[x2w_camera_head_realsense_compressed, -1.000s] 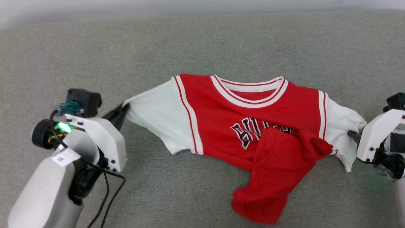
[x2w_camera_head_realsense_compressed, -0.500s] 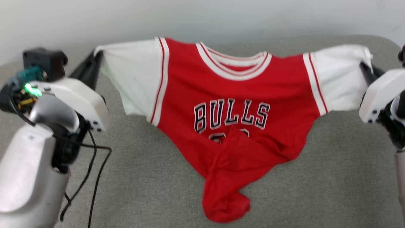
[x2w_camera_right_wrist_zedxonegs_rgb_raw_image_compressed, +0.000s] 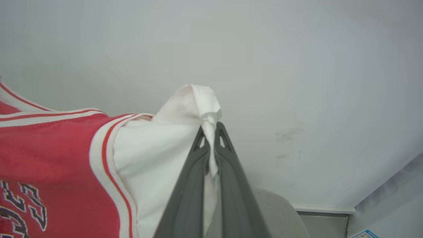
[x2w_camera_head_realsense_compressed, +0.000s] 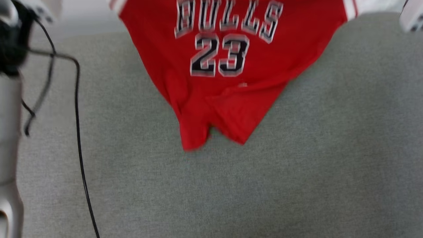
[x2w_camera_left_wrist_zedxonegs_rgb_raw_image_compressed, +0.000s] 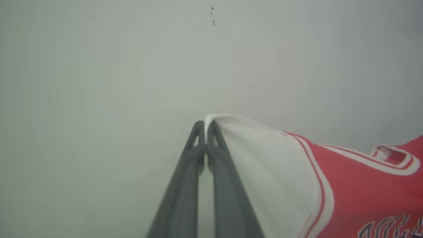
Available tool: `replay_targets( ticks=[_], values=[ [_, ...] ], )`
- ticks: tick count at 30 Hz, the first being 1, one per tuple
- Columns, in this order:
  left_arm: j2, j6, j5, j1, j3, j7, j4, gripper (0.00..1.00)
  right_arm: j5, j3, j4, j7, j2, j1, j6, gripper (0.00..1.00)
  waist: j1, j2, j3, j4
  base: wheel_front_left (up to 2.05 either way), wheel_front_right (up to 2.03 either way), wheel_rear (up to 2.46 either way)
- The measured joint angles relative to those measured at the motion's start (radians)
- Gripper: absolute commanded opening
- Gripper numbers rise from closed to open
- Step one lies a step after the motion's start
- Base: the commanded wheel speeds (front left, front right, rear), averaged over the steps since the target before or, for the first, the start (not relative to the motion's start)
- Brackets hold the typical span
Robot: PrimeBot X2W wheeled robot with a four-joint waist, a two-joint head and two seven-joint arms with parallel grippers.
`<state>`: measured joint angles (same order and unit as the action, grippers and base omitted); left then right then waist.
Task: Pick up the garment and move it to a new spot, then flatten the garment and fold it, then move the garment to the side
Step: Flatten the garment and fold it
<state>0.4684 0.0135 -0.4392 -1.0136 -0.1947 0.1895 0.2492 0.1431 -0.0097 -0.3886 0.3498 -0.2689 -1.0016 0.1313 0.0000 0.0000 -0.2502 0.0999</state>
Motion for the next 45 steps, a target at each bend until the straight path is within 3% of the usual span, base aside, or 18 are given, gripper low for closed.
replay_targets(
  ticks=[12, 19, 30, 37, 45],
  values=[
    [-0.007, 0.050, 0.059, -0.473, -0.011, -0.172, 0.274, 0.00, -0.090, -0.017, -0.160, -0.159, -0.018, -0.475, 0.000, 0.00, 0.0001, 0.0000, -0.191, -0.003, 0.00, 0.00, 0.00],
    [-0.001, 0.073, 0.065, -0.614, -0.014, -0.246, 0.391, 0.00, -0.110, -0.016, -0.246, -0.230, -0.006, -0.617, 0.000, 0.00, 0.0002, 0.0000, -0.282, 0.007, 0.00, 0.00, 0.00],
    [-0.037, 0.083, 0.019, -0.548, -0.017, -0.283, 0.496, 0.00, -0.105, 0.014, -0.375, -0.289, 0.056, -0.584, 0.000, 0.00, 0.0002, -0.0001, -0.379, -0.001, 0.00, 0.00, 0.00],
    [-0.060, 0.093, -0.041, -0.411, -0.001, -0.325, 0.568, 0.00, -0.059, 0.046, -0.475, -0.348, 0.101, -0.451, 0.000, 0.00, 0.0001, 0.0000, -0.377, -0.003, 0.00, 0.00, 0.00],
    [-0.071, 0.109, -0.121, -0.145, 0.018, -0.400, 0.599, 0.00, 0.038, 0.099, -0.539, -0.416, 0.114, -0.223, 0.000, 0.00, 0.0000, 0.0000, -0.304, -0.010, 0.00, 0.00, 0.00]
  ],
)
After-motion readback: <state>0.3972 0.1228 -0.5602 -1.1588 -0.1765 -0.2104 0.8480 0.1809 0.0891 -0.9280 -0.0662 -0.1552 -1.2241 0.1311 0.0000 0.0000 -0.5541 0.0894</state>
